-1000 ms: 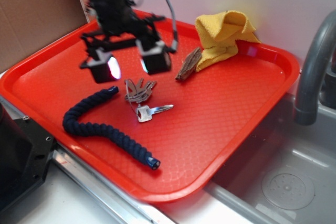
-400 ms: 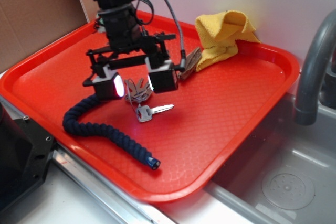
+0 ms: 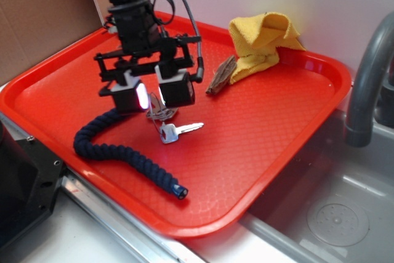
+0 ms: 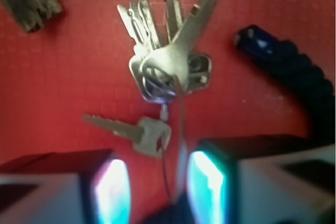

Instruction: Grab the silver keys.

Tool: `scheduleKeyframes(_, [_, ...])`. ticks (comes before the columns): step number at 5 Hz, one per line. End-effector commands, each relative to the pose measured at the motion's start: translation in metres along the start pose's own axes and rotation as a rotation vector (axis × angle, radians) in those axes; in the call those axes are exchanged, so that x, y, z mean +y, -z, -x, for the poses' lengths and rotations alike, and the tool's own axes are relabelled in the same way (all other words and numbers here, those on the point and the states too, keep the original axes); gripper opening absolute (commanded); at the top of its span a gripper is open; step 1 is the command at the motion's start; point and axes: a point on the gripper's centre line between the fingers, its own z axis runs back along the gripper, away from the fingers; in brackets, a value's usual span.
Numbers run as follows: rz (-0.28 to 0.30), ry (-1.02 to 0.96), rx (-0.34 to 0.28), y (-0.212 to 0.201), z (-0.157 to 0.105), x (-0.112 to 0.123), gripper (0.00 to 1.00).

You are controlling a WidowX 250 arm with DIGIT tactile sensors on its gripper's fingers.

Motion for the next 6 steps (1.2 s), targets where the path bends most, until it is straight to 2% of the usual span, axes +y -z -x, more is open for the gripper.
scheduleKeyframes(1, [-0.023, 0.009, 0.003, 0.006, -0.008, -0.017, 0.0])
scheduleKeyframes(2, [-0.043, 0.048, -0.02, -0.004, -0.005, -0.019, 0.0])
scheduleKeyframes(3, [-0.112, 0.295, -0.227, -0.055, 0.001, -0.013, 0.0])
scheduleKeyframes(4, [-0.211, 0.539, -0.391, -0.111, 0.0, 0.007, 0.0])
scheduleKeyframes(5, [-0.229, 0.697, -0.518, -0.17, -0.008, 0.042, 0.0])
scheduleKeyframes(6, [-0.214, 0.824, -0.595, -0.23, -0.028, 0.054, 0.0])
